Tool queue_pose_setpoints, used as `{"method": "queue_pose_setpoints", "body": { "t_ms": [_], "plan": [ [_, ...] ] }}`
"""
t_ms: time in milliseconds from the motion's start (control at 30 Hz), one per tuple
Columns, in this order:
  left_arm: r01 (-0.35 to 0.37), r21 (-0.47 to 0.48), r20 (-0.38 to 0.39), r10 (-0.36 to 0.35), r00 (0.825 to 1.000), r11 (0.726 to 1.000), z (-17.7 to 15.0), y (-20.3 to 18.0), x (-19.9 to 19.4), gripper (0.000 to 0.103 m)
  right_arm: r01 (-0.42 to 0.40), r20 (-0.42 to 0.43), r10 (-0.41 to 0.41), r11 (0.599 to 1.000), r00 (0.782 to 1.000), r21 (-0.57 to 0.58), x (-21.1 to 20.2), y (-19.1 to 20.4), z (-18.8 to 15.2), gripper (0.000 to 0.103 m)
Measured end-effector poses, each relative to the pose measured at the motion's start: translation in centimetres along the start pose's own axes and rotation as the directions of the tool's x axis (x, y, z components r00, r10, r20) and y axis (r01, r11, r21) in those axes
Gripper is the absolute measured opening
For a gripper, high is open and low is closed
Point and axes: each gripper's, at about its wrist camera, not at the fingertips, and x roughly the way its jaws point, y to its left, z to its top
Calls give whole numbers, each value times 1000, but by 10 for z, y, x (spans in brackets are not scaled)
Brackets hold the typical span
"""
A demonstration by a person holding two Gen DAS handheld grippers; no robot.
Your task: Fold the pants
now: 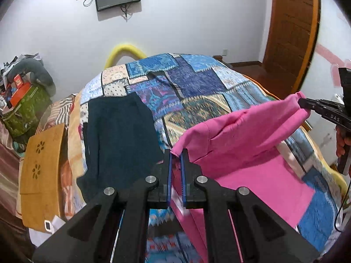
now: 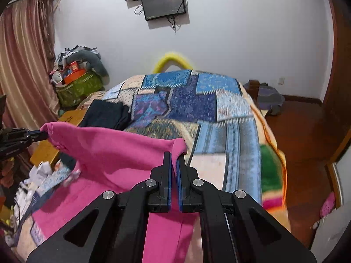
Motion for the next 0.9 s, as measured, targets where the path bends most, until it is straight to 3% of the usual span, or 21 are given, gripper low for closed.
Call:
{"method": "queue_pose_setpoints", "body": {
  "t_ms": [300,433,633,733,800,900],
  "plan": [
    [50,-16,-46,-51,998,999,-66,-20,-18,6,13,-72,-18,998,997,-65,-20,22,-73,3],
    [58,-31,-102,-61,993,998,-91,-25,-12,6,14,-112,-20,998,994,-56,-17,25,-104,4],
    [59,-34,-166,-63,984,998,-119,-30,-5,6,28,-165,-32,999,986,-27,-14,29,-136,5],
    [48,-47,-160,-55,986,998,-126,-27,-13,6,39,-193,-41,999,980,-16,-17,27,-146,6],
    [43,-54,-155,-51,987,998,-128,-26,-19,8,44,-214,-46,999,976,-13,-23,27,-151,9],
    [18,-57,-137,-26,990,998,-125,-24,-29,21,44,-216,-45,999,975,-9,-35,28,-154,21]
  ]
}}
